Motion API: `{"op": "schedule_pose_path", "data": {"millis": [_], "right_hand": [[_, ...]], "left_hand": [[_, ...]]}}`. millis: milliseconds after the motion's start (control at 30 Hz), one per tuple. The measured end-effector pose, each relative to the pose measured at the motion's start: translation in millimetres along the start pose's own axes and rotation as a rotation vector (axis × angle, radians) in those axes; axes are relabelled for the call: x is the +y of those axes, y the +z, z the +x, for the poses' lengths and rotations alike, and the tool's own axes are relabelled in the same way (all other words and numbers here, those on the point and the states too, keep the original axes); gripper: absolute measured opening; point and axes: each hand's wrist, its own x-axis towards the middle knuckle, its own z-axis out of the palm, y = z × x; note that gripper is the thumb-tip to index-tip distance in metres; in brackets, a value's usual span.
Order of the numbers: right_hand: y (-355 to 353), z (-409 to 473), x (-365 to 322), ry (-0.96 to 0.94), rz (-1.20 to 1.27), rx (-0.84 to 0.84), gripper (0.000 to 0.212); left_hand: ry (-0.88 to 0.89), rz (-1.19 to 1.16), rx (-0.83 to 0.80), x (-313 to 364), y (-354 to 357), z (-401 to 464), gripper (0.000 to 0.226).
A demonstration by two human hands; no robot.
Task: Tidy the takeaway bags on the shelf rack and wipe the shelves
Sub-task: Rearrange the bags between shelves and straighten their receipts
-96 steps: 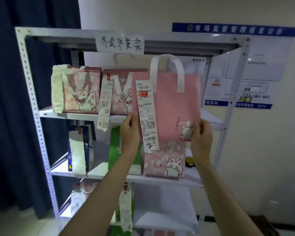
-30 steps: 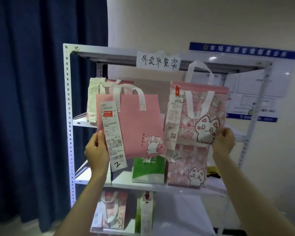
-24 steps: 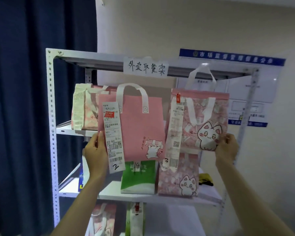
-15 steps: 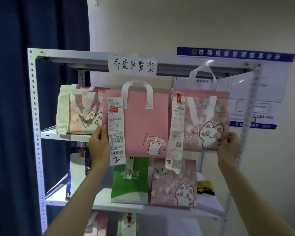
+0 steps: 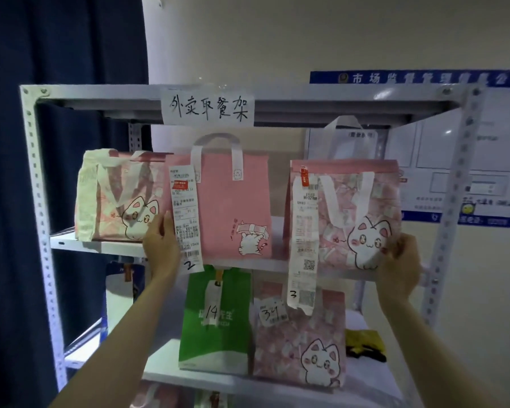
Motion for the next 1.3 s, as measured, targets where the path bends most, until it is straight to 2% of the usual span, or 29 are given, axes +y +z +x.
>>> {"op": "schedule_pose_path", "data": {"millis": [167, 300, 400, 667, 767, 1033, 1200, 1300], "right_hand": [[9.8, -0.6, 7.8, -0.052, -0.109, 0.019, 0.011], [18.6, -0.5, 12.0, -0.071, -0.205, 0.073, 0.021], [27.1, -1.4, 18.2, -0.072, -0.247, 0.101, 0.016], [42.4, -1.3, 27.9, -0.054, -0.237, 0.169, 0.016], [42.0, -1.0, 25.0, 0.014, -0.190, 0.148, 0.015], [35.9, -7.5, 18.5, -0.047, -0.225, 0.109, 0.029], [30.6, -13.8, 23.2, -0.149, -0.186, 0.017, 0.031], [20.9, -27.9, 25.2, -0.242, -0.161, 0.013, 0.031]], "left_hand": [[0.042, 0.090, 0.020, -16.1, 27.6, 7.9, 0.038], [0.072, 0.128, 0.022, -26.6, 40.8, 13.1, 0.043], [0.090, 0.156, 0.039, -29.5, 48.4, 15.3, 0.043], [0.074, 0.261, 0.097, -41.4, 62.1, 24.8, 0.048], [0.080, 0.303, 0.116, -46.2, 64.0, 29.0, 0.048], [0.055, 0.351, 0.170, -48.8, 69.1, 30.8, 0.051], [-0.009, 0.237, 0.160, -45.0, 68.4, 29.4, 0.043], [0.013, 0.076, 0.151, -39.8, 63.2, 17.2, 0.028]]}}
